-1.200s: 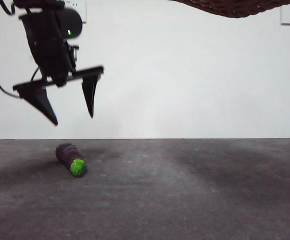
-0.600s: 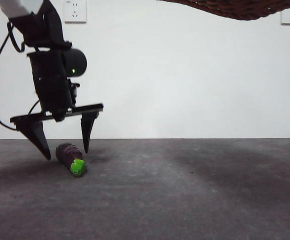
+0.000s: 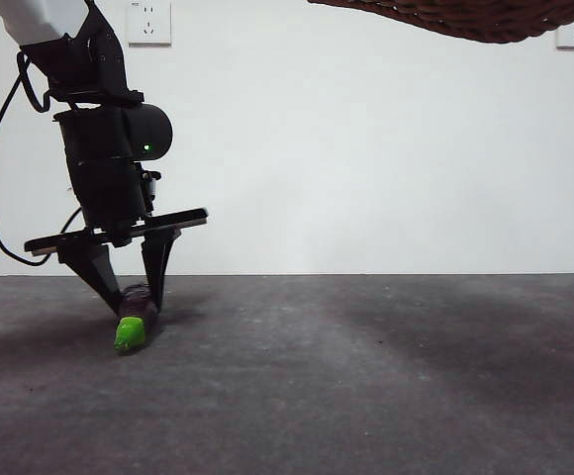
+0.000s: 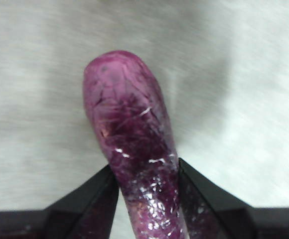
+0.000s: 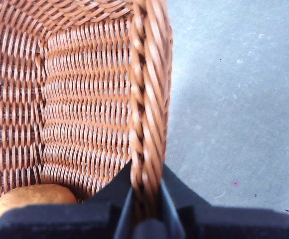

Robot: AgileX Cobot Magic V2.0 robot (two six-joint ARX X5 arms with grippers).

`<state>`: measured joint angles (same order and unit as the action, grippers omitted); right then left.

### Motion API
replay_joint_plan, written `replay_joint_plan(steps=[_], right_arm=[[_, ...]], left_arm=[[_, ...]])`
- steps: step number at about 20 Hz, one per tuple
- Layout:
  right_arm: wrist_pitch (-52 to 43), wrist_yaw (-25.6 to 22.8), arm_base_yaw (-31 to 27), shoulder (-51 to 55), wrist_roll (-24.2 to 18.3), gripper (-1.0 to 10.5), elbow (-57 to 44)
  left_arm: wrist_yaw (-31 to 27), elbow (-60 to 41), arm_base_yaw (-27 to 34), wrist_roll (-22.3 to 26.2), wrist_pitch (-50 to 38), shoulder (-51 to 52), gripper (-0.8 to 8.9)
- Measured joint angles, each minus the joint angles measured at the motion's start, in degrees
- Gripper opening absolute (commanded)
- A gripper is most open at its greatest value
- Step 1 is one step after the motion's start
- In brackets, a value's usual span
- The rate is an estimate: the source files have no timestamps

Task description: Help me put the vegetables on the table into the basket

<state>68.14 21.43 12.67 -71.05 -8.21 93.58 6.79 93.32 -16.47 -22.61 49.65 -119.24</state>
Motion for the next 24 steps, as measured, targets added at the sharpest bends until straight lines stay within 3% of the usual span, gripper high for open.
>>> replay_joint_plan(steps=[4, 12, 17, 20, 24], right_arm=[[0.1, 0.0, 0.0, -0.5, 0.0, -0.1, 0.0], [-1.5, 0.0, 0.0, -8.9, 2.6, -0.1, -1.3], [-12.7, 3.2, 0.1, -9.3, 8.3, -0.1, -14.0], [-18.4, 3.0, 1.7, -9.4, 11.8, -0.1, -21.5], [-28.9, 2.4, 7.8, -9.4, 17.9, -0.1, -29.9]], left_arm=[[3.4, 0.0, 0.0, 5.0, -0.6, 4.0, -0.08], [13.8, -0.4, 2.2, 12.0, -4.1, 30.1, -0.08], [23.9, -13.2, 3.3, 13.0, -8.6, 47.5, -0.08], [29.6, -26.7, 2.9, 8.9, -17.4, 55.8, -0.08], [32.1, -42.3, -4.2, -4.7, -35.2, 60.7, -0.08]])
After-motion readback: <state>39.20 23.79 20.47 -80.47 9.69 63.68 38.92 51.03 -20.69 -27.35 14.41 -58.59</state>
